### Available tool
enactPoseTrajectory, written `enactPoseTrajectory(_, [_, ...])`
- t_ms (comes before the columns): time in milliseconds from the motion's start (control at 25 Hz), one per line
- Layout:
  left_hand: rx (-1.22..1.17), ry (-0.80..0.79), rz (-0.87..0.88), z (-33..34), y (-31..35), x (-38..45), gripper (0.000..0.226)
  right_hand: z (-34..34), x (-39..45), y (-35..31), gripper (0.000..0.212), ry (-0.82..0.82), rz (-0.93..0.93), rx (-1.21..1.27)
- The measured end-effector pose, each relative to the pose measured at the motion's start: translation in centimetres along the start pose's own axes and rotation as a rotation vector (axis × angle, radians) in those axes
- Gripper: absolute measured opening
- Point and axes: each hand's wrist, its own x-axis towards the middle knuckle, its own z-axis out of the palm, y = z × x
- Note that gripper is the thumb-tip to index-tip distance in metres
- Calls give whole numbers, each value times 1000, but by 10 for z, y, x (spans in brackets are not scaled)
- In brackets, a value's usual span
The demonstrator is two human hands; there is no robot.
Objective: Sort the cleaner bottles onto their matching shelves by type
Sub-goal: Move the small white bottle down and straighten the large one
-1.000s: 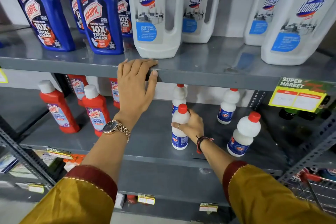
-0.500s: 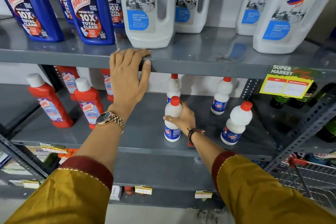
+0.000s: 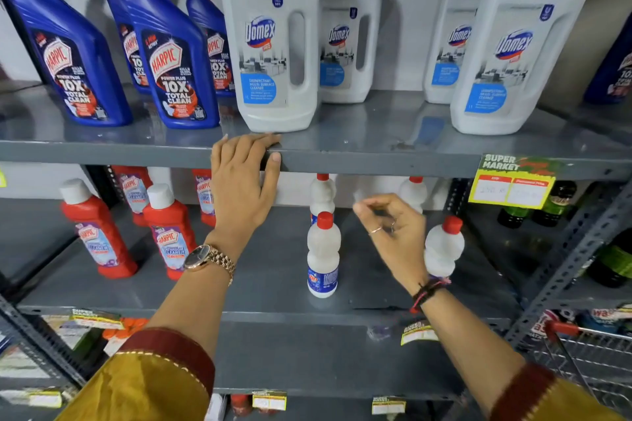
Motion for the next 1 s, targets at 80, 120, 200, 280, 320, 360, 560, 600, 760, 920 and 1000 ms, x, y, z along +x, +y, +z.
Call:
enactPoseTrajectory(80, [-6,-7,0,0,0,-1,33,-10,19,-37,3,18,-130,18])
enactPoseTrajectory(120, [-11,-5,-2,0,1,-2,33,-13,30,-54,2,21,-191,44])
enactPoseTrajectory(200, [-22,1,-8,-2,3,-1,31,-10,57,-76,1,19,-253,81])
enactPoseTrajectory(280, [-42,1,-21,-2,6,0,29,3,86,-87,2,7,-250,66])
enactPoseTrajectory(320, [-69,7,-35,-3,7,1,28,13,100,-88,4,-5,-222,53])
enactPoseTrajectory(360, [-110,21,-59,-4,9,1,27,24,113,-87,9,-23,-177,35])
enactPoseTrajectory(560, [-277,82,-297,-17,7,25,40,77,157,-72,27,-245,71,-91])
enactPoseTrajectory(600, [-274,39,-349,-19,5,34,46,84,160,-72,22,-282,93,-71])
enactPoseTrajectory(760, [-331,-228,-551,-31,7,64,50,99,165,-69,18,-283,136,-6])
enactPoseTrajectory(920, [-385,-288,-525,-29,12,76,43,83,168,-68,18,-298,92,-70])
enactPoseTrajectory(1000, [-373,-328,-481,-19,13,80,40,68,168,-64,26,-275,86,-84])
